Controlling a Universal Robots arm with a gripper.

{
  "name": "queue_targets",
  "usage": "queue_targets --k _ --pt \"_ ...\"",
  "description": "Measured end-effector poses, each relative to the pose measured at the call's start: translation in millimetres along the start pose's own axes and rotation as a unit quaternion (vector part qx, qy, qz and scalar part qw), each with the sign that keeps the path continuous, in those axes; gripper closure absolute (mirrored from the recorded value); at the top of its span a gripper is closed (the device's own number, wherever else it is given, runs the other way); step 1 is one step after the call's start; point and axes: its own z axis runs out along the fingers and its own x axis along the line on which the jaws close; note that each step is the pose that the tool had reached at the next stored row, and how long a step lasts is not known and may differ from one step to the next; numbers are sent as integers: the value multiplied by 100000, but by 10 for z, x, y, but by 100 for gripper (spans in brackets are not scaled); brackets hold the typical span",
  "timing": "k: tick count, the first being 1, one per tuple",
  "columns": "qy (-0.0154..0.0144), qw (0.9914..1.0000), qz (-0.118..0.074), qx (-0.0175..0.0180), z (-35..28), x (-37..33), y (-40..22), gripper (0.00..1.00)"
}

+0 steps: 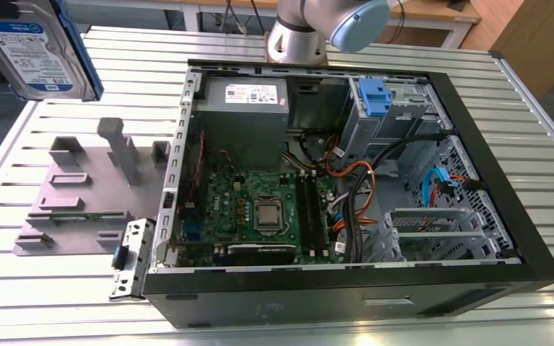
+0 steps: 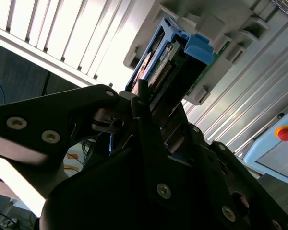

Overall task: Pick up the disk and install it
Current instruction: 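Pick up the disk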

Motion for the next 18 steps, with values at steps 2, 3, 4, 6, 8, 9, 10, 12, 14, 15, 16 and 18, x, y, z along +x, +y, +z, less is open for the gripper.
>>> queue_targets --k 2,3,4,6,8,9,10,12,14,15,16,18 --pt "1 100000 2 -1 -27 -1 1 65" --pt "3 100000 1 -6 -44 -2 1 65" --pt "3 100000 2 -4 -60 -2 2 65" --pt "0 100000 0 0 -91 -3 3 65" --pt "2 100000 -1 -1 -128 -5 4 65" --pt "0 100000 0 -2 -147 -5 5 65" --pt "0 100000 0 -1 -165 -6 5 65" --pt "0 100000 -1 -1 -202 -7 6 65" --pt "1 100000 1 -3 -233 -9 7 65" --pt "0 100000 1 0 -250 -9 8 65" --pt "-2 100000 -1 2 -269 -10 9 65" --pt "3 100000 1 -2 -301 -11 10 65"
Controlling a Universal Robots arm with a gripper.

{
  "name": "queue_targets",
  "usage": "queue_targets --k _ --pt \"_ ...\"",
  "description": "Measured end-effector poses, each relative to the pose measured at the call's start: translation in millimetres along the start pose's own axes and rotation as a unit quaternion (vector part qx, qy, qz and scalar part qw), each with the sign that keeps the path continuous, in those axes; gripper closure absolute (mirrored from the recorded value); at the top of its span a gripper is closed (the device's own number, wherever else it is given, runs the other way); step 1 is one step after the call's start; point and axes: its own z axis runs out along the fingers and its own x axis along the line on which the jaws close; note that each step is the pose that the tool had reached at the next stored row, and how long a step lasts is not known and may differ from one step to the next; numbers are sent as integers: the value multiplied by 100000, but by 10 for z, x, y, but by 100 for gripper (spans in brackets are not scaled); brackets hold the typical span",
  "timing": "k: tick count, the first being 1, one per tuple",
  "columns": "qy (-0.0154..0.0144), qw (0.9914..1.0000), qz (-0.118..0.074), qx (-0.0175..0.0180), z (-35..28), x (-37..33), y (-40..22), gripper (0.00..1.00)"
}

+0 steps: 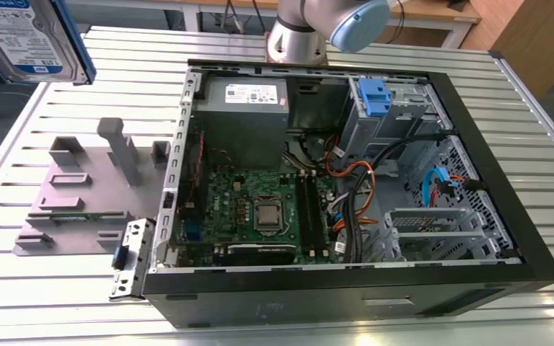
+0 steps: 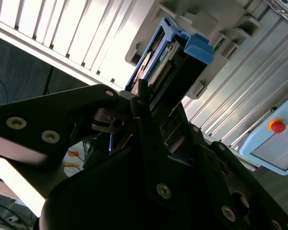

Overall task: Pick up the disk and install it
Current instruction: 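Pick up the disk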

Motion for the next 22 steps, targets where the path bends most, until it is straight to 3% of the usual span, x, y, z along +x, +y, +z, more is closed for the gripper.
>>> queue_targets --k 11,22 --pt "2 100000 -1 -6 -13 -1 -4 65" --pt "-3 100000 -1 2 -15 1 -109 65"
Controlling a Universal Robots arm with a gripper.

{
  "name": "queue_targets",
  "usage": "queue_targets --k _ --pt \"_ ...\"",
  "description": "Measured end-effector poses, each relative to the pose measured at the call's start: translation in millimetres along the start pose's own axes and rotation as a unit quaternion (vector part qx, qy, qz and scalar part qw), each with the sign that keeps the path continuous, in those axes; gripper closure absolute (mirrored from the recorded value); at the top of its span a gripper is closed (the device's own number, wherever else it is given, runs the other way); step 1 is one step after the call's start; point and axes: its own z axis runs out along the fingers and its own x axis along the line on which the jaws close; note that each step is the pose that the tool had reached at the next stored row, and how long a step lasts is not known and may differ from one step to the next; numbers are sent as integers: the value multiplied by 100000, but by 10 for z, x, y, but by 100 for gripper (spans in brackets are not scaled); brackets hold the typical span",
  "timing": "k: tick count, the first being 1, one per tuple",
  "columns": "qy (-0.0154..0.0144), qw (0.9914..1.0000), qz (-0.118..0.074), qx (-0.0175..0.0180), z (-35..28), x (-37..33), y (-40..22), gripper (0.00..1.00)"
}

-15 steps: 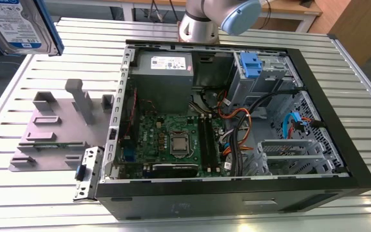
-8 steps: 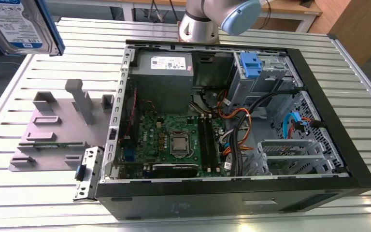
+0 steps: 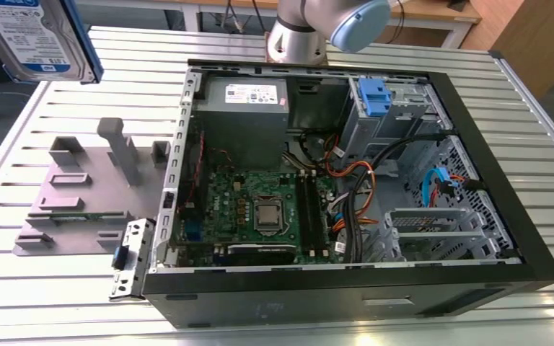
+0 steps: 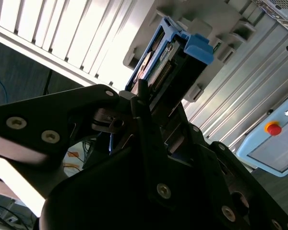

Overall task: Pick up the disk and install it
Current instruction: 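Pick up the disk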

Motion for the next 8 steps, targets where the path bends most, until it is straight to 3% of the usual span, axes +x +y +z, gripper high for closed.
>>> queue_targets --k 8 --pt "3 100000 1 -4 -1 0 -8 65"
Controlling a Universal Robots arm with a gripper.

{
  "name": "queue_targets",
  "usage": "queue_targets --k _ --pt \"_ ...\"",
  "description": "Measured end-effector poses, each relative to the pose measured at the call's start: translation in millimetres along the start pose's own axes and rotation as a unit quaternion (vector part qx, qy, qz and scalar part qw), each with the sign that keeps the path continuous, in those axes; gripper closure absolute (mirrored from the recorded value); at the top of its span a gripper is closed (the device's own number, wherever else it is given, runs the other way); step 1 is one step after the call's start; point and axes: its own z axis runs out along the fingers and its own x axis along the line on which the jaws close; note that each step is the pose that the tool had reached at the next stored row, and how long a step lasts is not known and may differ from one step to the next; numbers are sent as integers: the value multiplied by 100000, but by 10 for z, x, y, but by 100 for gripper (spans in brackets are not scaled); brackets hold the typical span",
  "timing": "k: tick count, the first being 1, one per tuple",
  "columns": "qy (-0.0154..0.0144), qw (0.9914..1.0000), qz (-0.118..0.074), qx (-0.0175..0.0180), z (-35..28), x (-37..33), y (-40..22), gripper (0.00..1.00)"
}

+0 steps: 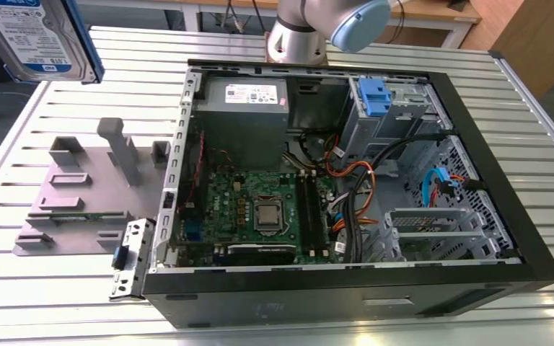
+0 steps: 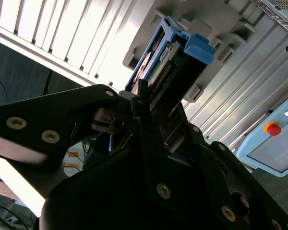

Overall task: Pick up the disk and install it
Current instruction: 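Pick up the disk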

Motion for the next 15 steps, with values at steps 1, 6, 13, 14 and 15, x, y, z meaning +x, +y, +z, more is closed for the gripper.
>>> queue_targets --k 1,6,13,14,15 --pt "1 100000 0 -1 0 0 0 65" --pt "-1 100000 -3 3 -1 0 -2 65" --pt "-5 100000 1 7 -42 -2 0 65" --pt "-8 100000 -2 12 -42 -2 0 65" --pt "-2 100000 -1 2 -45 -2 0 65"
